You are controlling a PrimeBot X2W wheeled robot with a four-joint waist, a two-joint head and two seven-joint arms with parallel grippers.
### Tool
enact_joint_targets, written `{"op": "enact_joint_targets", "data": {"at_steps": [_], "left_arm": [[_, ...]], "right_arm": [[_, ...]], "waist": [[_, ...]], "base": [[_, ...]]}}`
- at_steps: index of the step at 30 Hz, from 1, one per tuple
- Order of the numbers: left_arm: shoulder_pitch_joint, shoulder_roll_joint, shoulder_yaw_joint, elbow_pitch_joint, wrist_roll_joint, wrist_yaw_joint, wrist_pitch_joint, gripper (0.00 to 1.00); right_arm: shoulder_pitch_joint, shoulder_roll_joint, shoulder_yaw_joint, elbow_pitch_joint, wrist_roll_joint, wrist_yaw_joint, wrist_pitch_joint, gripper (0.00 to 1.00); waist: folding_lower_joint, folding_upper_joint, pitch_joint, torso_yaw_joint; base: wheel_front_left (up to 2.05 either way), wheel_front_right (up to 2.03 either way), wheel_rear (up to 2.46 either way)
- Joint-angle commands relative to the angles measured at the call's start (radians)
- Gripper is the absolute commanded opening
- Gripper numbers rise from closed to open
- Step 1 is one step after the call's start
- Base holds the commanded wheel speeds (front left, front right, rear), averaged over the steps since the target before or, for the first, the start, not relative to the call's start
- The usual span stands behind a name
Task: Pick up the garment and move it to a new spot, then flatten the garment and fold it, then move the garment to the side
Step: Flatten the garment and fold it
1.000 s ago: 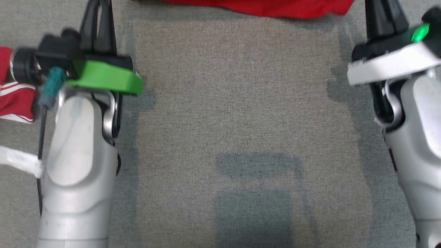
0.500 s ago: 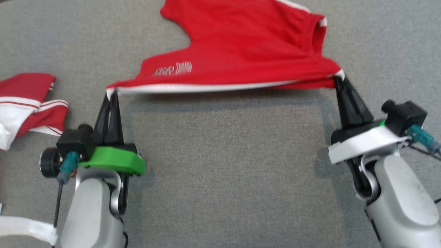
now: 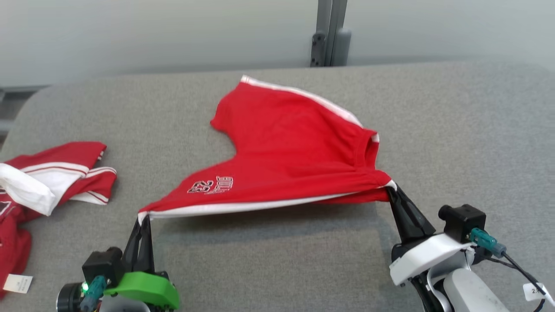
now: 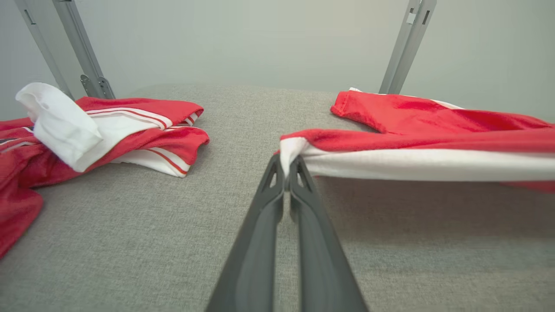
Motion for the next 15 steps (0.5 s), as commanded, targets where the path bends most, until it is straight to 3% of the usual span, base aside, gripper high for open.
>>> {"op": "enact_joint_targets", "data": {"at_steps": [1, 15], "left_arm": [[0.031, 0.012, 0.019, -0.004, -0.002, 0.002, -0.001, 0.0], [0.179, 0.012, 0.036, -0.008, -0.05, 0.028, -0.001, 0.0]], "right_arm": [[0.025, -0.006, -0.006, -0.001, 0.012, -0.005, -0.003, 0.0], [0.161, -0.001, 0.055, -0.031, 0.046, -0.005, -0.003, 0.0]], "waist": [[0.0001, -0.0001, -0.095, -0.022], [0.0001, -0.0001, -0.133, -0.05]], "base": [[0.0, 0.0, 0.0], [0.0, 0.0, 0.0]]}}
